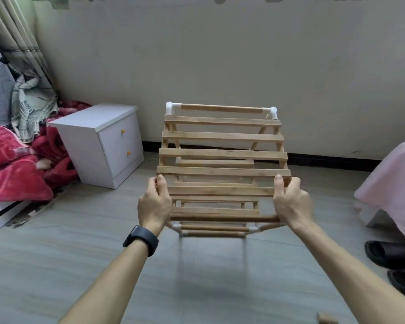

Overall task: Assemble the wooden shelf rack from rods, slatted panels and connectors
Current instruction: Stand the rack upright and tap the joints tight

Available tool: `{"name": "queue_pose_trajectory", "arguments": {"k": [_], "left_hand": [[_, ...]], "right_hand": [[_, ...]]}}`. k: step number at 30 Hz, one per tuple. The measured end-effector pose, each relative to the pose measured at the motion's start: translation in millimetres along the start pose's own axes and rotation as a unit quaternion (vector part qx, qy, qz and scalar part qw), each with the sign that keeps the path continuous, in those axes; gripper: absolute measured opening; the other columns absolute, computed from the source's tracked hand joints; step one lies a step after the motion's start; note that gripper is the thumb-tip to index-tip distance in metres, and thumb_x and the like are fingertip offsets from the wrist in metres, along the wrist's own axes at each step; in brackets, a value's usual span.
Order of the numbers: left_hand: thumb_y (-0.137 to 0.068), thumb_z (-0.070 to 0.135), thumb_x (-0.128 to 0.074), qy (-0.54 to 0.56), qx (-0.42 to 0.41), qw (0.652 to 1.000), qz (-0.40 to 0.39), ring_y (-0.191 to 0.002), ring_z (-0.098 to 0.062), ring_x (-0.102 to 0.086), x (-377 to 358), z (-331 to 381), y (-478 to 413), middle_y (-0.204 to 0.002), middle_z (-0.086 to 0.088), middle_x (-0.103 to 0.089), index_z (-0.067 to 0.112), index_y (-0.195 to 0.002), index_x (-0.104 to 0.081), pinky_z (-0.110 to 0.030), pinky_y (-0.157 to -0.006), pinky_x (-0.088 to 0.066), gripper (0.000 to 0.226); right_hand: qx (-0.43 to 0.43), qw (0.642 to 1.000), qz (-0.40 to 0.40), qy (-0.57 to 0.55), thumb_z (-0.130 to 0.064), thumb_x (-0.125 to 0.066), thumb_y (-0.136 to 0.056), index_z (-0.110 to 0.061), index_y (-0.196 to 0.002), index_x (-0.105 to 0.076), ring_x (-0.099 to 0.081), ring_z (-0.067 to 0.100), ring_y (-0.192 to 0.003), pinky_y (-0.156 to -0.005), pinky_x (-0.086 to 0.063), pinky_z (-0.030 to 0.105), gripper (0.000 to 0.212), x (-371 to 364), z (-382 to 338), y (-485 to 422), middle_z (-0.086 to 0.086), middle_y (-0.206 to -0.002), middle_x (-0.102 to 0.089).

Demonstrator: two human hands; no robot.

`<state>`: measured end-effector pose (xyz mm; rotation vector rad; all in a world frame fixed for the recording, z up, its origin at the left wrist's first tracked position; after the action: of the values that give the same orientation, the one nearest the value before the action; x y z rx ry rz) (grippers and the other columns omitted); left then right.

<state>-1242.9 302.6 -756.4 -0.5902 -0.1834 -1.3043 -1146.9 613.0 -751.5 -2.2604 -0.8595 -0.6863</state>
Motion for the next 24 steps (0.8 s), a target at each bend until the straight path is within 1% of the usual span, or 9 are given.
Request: {"name": "queue_pose_trajectory", "arguments": {"k": [2, 4, 6, 9, 12, 14, 17, 19, 24], "left_hand": [[-0.106, 0.053, -0.028, 0.049, 0.041, 0.998, -0.013, -0.061, -0.015, -0.066, -9, -21, 11, -0.073, 0.003, -0.064, 0.031, -0.102, -0.057, -0.031, -0.055, -0.052, 0.036], [-0.106, 0.051, -0.034, 0.072, 0.085, 0.993, -0.037, -0.061, 0.0, -0.067, -19, -44, 20, -0.08, 0.009, -0.065, 0.035, -0.106, -0.057, -0.014, -0.054, -0.048, 0.028], [-0.106, 0.049, -0.035, 0.073, 0.1, 0.99, -0.062, -0.066, 0.006, -0.066, -30, -68, 31, -0.088, 0.009, -0.067, 0.034, -0.109, -0.057, -0.015, -0.058, -0.05, 0.027], [-0.104, 0.054, -0.033, 0.098, 0.121, 0.985, -0.076, -0.085, -0.011, -0.071, -51, -98, 48, -0.102, 0.006, -0.069, 0.037, -0.117, -0.057, -0.036, -0.078, -0.056, 0.032], [-0.104, 0.054, -0.031, 0.103, 0.146, 0.979, -0.095, -0.107, -0.017, -0.06, -72, -126, 68, -0.115, 0.008, -0.065, 0.04, -0.126, -0.053, -0.035, -0.09, -0.045, 0.035], [-0.104, 0.053, -0.031, 0.092, 0.167, 0.975, -0.11, -0.108, -0.018, -0.058, -85, -146, 76, -0.116, 0.009, -0.065, 0.041, -0.125, -0.052, -0.035, -0.09, -0.043, 0.032], [-0.107, 0.047, -0.032, 0.074, 0.194, 0.969, -0.135, -0.112, -0.02, -0.057, -100, -174, 86, -0.121, 0.007, -0.066, 0.037, -0.13, -0.053, -0.04, -0.095, -0.045, 0.033], [-0.107, 0.046, -0.032, 0.054, 0.214, 0.964, -0.149, -0.112, -0.02, -0.055, -110, -196, 94, -0.123, 0.006, -0.063, 0.034, -0.139, -0.051, -0.041, -0.099, -0.046, 0.038], [-0.108, 0.031, -0.038, 0.018, 0.253, 0.952, -0.17, -0.097, -0.019, -0.058, -128, -239, 115, -0.099, 0.02, -0.063, 0.035, -0.12, -0.055, -0.034, -0.084, -0.041, 0.021]], "right_hand": [[0.007, 0.999, -0.021, -0.041, -0.059, -0.025, -0.103, -0.015, -0.101, -0.043, -0.059, 0.016, -0.053, -0.043, -0.037, 0.028, 0.047, -17, 16, 17, 0.001, -0.064, -0.061], [-0.014, 0.997, -0.054, -0.057, -0.06, -0.025, -0.1, -0.019, -0.105, -0.038, -0.059, 0.014, -0.056, -0.045, -0.039, 0.029, 0.044, -34, 36, 32, 0.001, -0.069, -0.061], [-0.045, 0.993, -0.078, -0.072, -0.061, -0.026, -0.1, -0.023, -0.108, -0.033, -0.058, 0.014, -0.064, -0.053, -0.042, 0.035, 0.039, -52, 58, 47, 0.0, -0.077, -0.06], [-0.058, 0.991, -0.077, -0.09, -0.059, -0.026, -0.1, -0.029, -0.105, -0.029, -0.058, 0.015, -0.067, -0.052, -0.04, 0.033, 0.03, -74, 89, 63, -0.001, -0.08, -0.06], [-0.096, 0.985, -0.107, -0.091, -0.058, -0.028, -0.101, -0.033, -0.108, -0.027, -0.062, 0.022, -0.069, -0.054, -0.041, 0.036, 0.026, -92, 119, 78, 0.002, -0.078, -0.06], [-0.123, 0.979, -0.128, -0.1, -0.058, -0.03, -0.1, -0.034, -0.111, -0.028, -0.066, 0.023, -0.075, -0.057, -0.043, 0.035, 0.026, -107, 140, 87, 0.003, -0.082, -0.061], [-0.146, 0.971, -0.153, -0.109, -0.053, -0.034, -0.102, -0.032, -0.116, -0.031, -0.059, 0.004, -0.087, -0.065, -0.041, 0.023, 0.026, -125, 165, 103, -0.008, -0.097, -0.061], [-0.166, 0.964, -0.174, -0.111, -0.044, -0.038, -0.106, -0.029, -0.119, -0.033, -0.055, 0.001, -0.09, -0.067, -0.041, 0.025, 0.021, -140, 184, 114, -0.013, -0.102, -0.058], [-0.229, 0.942, -0.228, -0.095, -0.033, -0.046, -0.107, -0.026, -0.121, -0.036, -0.056, 0.018, -0.099, -0.085, -0.038, 0.035, 0.019, -164, 222, 136, -0.01, -0.108, -0.059]]}}
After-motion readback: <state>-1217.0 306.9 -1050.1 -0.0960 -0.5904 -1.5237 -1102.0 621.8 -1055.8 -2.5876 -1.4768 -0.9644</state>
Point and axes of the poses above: each hand's wrist, its own y-axis away from the middle knuckle, its own x-axis out of the back of the hand, z = x × y, the point moved 1 cm from there along -y, towards the middle knuckle
